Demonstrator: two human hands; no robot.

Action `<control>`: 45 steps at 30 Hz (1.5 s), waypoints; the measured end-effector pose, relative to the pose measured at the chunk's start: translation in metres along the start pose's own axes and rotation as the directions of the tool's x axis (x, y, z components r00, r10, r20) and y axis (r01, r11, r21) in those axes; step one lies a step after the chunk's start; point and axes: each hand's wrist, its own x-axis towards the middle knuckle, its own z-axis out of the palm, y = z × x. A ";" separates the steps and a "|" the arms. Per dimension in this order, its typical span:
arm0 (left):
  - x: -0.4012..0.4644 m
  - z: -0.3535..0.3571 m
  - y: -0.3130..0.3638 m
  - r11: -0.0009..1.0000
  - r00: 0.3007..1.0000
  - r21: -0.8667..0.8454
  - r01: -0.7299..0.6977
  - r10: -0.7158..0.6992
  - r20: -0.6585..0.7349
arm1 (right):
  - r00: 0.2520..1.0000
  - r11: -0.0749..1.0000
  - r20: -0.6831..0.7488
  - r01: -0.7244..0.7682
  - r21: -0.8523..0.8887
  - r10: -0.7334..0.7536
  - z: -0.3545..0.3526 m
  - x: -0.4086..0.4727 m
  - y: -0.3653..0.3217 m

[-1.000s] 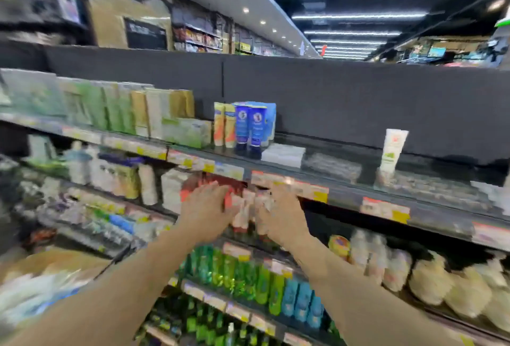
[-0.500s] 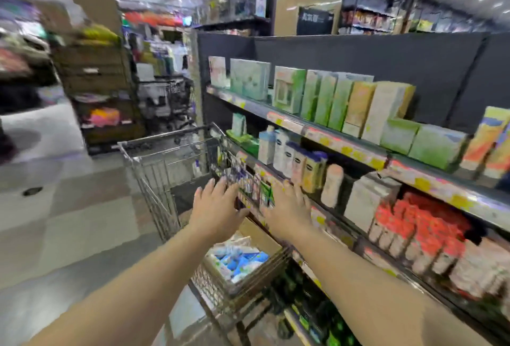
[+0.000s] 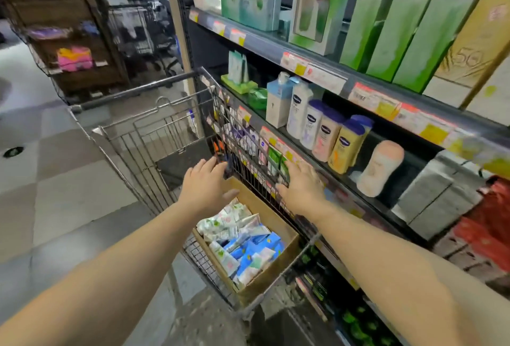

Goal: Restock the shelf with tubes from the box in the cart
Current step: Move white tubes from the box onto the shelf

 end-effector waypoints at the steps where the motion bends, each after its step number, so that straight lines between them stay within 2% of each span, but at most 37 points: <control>1: 0.011 0.009 -0.003 1.000 1.000 -0.003 -0.014 0.014 0.024 | 1.000 1.000 0.020 -0.023 0.008 0.023 0.007 0.007 0.004; 4: 0.044 0.036 -0.012 0.998 0.992 -0.021 -0.065 0.067 0.102 | 0.993 0.996 0.070 -0.094 0.007 0.093 0.032 0.029 0.016; 8: 0.085 0.076 -0.023 0.978 0.954 -0.038 -0.207 0.210 0.215 | 0.976 0.977 0.103 -0.200 0.076 0.192 0.067 0.050 0.024; 13: 0.127 0.120 -0.031 0.936 0.861 -0.055 -0.346 0.341 0.378 | 0.923 0.912 0.092 -0.384 0.146 0.374 0.109 0.054 0.027; 18: 0.143 0.177 -0.036 0.885 0.746 -0.237 -0.401 0.466 0.476 | 0.839 0.819 0.136 -0.544 0.181 0.527 0.160 0.054 0.033; 21: 0.130 0.218 -0.041 0.891 0.676 -0.287 -0.352 0.454 0.580 | 0.800 0.779 0.178 -0.599 0.186 0.573 0.194 0.047 0.040; 25: 0.103 0.273 -0.046 0.914 0.576 -0.329 -0.237 0.405 0.710 | 0.795 0.763 0.179 -0.607 0.224 0.580 0.233 0.042 0.053; 31: 0.064 0.340 -0.039 0.942 0.523 -0.332 -0.058 0.312 0.793 | 0.814 0.779 0.154 -0.581 0.234 0.561 0.270 0.033 0.067; 37: 0.050 0.362 -0.031 0.922 0.505 -0.357 0.149 0.239 0.829 | 0.825 0.789 0.158 -0.565 0.243 0.543 0.277 0.027 0.067; 41: 0.062 0.354 -0.039 0.906 0.592 -0.384 0.180 0.212 0.778 | 0.821 0.782 0.188 -0.570 0.253 0.539 0.274 0.026 0.065; 45: 0.082 0.330 -0.046 0.817 0.636 -0.509 0.272 0.244 0.732 | 0.784 0.727 0.254 -0.621 0.293 0.567 0.268 0.030 0.060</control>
